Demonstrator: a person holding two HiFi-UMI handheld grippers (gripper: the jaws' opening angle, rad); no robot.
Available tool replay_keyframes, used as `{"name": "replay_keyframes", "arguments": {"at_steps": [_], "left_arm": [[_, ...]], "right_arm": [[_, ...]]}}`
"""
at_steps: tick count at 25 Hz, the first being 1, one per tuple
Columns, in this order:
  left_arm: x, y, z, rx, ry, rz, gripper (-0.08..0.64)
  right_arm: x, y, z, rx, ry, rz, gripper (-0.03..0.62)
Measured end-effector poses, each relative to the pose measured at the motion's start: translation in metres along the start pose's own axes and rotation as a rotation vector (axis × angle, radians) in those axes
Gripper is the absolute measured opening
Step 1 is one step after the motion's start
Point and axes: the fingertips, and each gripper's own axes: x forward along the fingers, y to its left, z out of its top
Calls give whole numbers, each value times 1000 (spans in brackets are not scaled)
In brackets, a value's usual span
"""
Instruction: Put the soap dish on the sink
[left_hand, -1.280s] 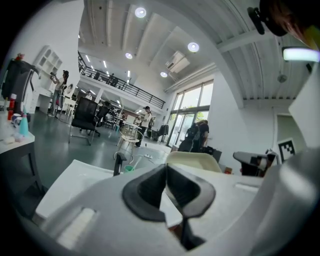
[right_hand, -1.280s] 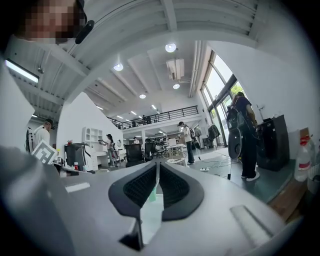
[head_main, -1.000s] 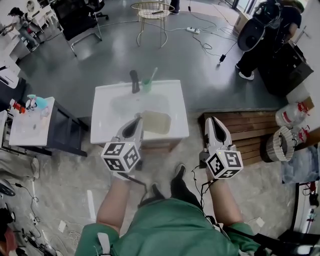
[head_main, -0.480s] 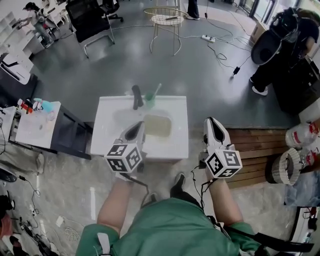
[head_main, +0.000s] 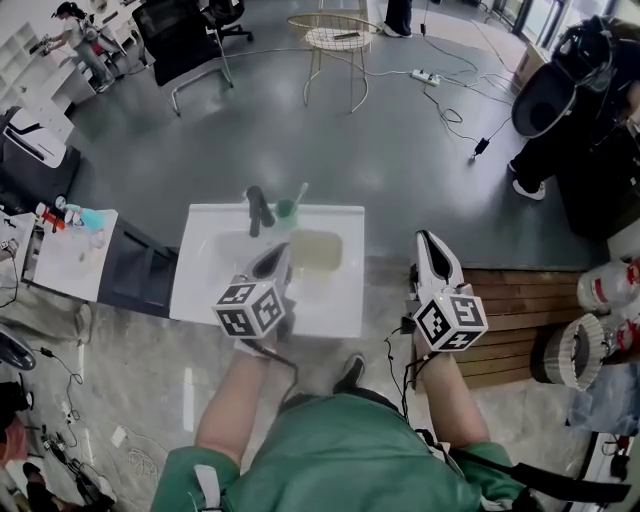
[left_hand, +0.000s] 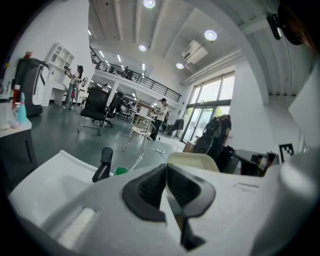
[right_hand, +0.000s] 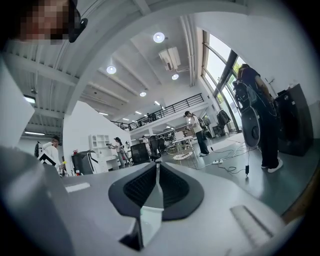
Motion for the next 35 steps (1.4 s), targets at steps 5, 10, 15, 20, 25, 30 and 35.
{"name": "replay_keyframes", "arguments": {"at_steps": [5, 10, 15, 20, 25, 30, 35], "left_arm": [[27, 6, -6, -28, 24, 27, 6], [55, 19, -15, -30, 57, 49, 6], [88, 41, -30, -49, 113, 25, 6], [125, 64, -51, -69, 172, 16, 6], [161, 78, -75, -86, 217, 27, 6], [188, 101, -97, -86, 259, 55, 6], [212, 114, -119, -91, 300, 75, 6]], "right_arm": [[11, -21, 6, 6, 6, 2, 20], [23, -38, 5, 11, 19, -21, 20], [41, -48, -12, 17, 54, -79, 20], [58, -62, -24, 17, 71, -135, 20], [69, -84, -47, 36, 114, -186, 20], [89, -87, -66, 36, 150, -200, 20], [100, -92, -77, 30, 176, -210, 20]]}}
